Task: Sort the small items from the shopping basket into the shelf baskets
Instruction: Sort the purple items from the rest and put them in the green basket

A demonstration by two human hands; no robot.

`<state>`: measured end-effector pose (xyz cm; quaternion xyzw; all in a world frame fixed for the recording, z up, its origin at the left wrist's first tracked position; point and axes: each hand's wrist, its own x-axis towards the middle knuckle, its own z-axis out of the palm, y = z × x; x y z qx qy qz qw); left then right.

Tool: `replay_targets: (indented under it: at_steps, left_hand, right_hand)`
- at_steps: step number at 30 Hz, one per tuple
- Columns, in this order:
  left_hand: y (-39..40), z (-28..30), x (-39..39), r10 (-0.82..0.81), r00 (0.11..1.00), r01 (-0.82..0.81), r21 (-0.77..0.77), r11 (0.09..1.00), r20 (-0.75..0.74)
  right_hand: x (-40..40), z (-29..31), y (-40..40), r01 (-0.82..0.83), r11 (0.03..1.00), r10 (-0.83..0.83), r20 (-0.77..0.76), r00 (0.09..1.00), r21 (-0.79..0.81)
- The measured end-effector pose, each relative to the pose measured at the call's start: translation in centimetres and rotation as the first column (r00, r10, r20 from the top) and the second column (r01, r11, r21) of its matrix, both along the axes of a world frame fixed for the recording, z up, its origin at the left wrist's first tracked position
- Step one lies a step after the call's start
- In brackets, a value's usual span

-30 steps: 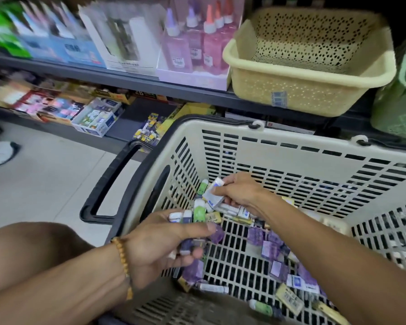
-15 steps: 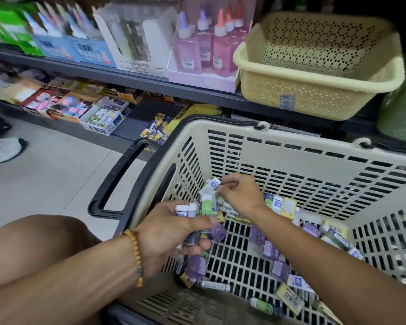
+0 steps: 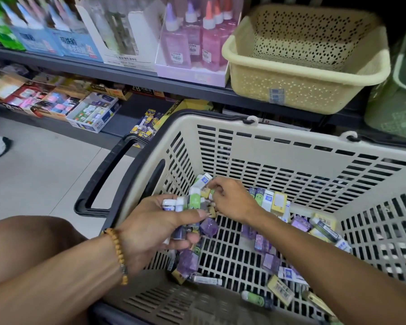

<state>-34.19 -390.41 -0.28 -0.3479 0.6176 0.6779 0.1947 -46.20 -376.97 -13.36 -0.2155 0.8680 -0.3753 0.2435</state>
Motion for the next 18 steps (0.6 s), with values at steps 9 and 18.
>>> replay_targets:
  at_steps: [9,18]
  left_hand:
    - [-0.1,0.1,0.1,-0.004,1.0,0.004,-0.01,1.0,-0.007]
    - [0.1,0.1,-0.1,0.009,1.0,-0.009,-0.014,1.0,0.008]
  right_hand:
    - [0.4,0.4,-0.8,-0.213,0.976,0.217,-0.092,0.972,0.049]
    - [-0.8,1.1,0.3,0.437,0.892,-0.354,0.424,0.834,-0.113]
